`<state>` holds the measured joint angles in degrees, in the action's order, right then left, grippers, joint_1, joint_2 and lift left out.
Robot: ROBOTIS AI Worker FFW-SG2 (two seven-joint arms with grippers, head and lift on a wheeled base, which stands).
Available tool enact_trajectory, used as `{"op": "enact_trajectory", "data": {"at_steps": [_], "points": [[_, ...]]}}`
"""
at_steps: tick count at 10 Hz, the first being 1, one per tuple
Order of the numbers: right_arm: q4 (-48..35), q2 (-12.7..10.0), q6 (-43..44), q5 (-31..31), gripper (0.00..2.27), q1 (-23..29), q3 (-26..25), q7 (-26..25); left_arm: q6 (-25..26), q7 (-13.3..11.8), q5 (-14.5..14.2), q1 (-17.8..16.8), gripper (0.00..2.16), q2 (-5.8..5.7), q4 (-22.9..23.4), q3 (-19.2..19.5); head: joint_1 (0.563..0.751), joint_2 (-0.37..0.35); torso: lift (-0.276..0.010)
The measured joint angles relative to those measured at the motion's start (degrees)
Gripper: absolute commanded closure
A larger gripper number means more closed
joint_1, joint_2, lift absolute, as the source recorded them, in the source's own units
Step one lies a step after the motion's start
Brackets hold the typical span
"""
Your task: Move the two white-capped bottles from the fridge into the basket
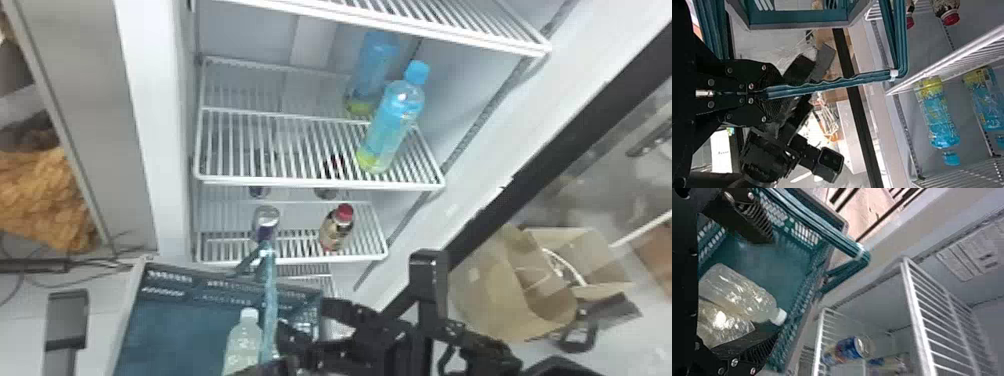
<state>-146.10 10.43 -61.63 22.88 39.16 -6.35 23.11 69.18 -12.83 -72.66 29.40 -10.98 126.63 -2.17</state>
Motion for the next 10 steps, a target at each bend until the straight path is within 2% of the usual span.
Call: {"op": "enact_trajectory", "data": {"at_steps": [6,10], "points": [[-6.4,-1.3,8.4,-9.6,0.18,2.7,-1.0,-1.5,0.0,0.0,0.1,0.1,1.19,-0.09,0.0,0.0,0.695,-0.35,0.0],[-8.8,-1.7,24.1,-10.8,0.18,6.1,-0.1,-5.9,0.0,0.0,0.1,0.1,1.19,-0.1,0.0,0.0,0.695,-0.35,0.0]]}}
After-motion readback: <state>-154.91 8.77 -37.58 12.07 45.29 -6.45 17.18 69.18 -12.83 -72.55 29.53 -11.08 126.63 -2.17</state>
